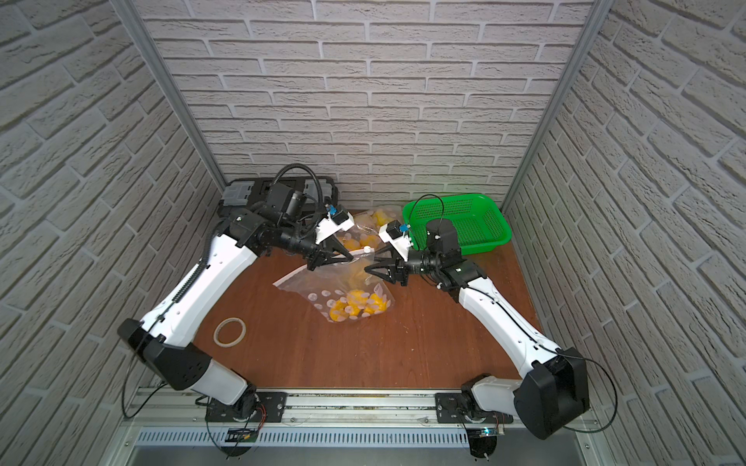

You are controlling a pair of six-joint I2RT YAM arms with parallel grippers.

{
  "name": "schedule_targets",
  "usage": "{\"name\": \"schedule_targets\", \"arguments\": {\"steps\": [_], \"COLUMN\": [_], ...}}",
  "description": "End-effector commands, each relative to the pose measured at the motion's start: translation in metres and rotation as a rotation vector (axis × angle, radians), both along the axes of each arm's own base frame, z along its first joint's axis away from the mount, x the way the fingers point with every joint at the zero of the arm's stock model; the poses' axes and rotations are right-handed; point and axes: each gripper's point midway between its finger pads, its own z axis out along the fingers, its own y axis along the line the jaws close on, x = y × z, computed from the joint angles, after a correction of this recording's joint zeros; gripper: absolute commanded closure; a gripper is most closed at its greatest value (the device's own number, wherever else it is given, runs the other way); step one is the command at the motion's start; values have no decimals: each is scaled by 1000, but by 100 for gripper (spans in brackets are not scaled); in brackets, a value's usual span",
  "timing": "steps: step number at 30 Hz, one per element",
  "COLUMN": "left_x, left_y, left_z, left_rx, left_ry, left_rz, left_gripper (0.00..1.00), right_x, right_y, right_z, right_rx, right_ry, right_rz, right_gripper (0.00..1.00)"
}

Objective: Open the zip-top bag and take out the pear
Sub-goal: Unzip the zipper on the zipper food storage bag.

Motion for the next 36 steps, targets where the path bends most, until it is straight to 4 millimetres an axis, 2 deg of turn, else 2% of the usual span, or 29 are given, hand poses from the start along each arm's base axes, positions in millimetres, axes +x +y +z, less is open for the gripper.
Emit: {"name": "schedule_targets", "arguments": {"steps": [1,8,10,11,16,22,24,27,31,32,35,36], "left_x": [-3,-2,-3,-1,-1,0,0,0,0,2,6,6], "left_y": [-3,-3,-3,-2,-1,2,3,3,4,4,-1,-4], "left_z": [23,15,15,15,21,19,19,19,19,17,16,18], "left_rx": [-106,-99,-103,-105,-123,-127,-128,-133,-134,-130,-113,-110], "left_ry": [-42,-11,-12,-15,-30,-24,-22,-27,-24,-19,-33,-46], "left_rz": [-24,-13,-12,-7,0,16,19,21,25,34,53,49], "left_gripper": [100,100,100,100,100,100,100,100,100,100,70,65], "right_x": [2,6,7,6,2,-1,-1,2,0,-1,-2,-3], "right_y": [5,13,14,14,13,10,11,11,11,12,13,13], "right_z": [43,53,49,47,36,35,36,35,37,37,38,37], "right_rx": [149,221,207,197,161,158,160,159,162,164,162,161], "right_ry": [-111,-99,-93,-87,-79,-91,-88,-78,-86,-86,-75,-72], "right_rz": [30,72,76,78,83,73,80,64,77,82,97,103], "right_gripper": [56,73,85,88,87,86,88,80,97,97,97,97]}}
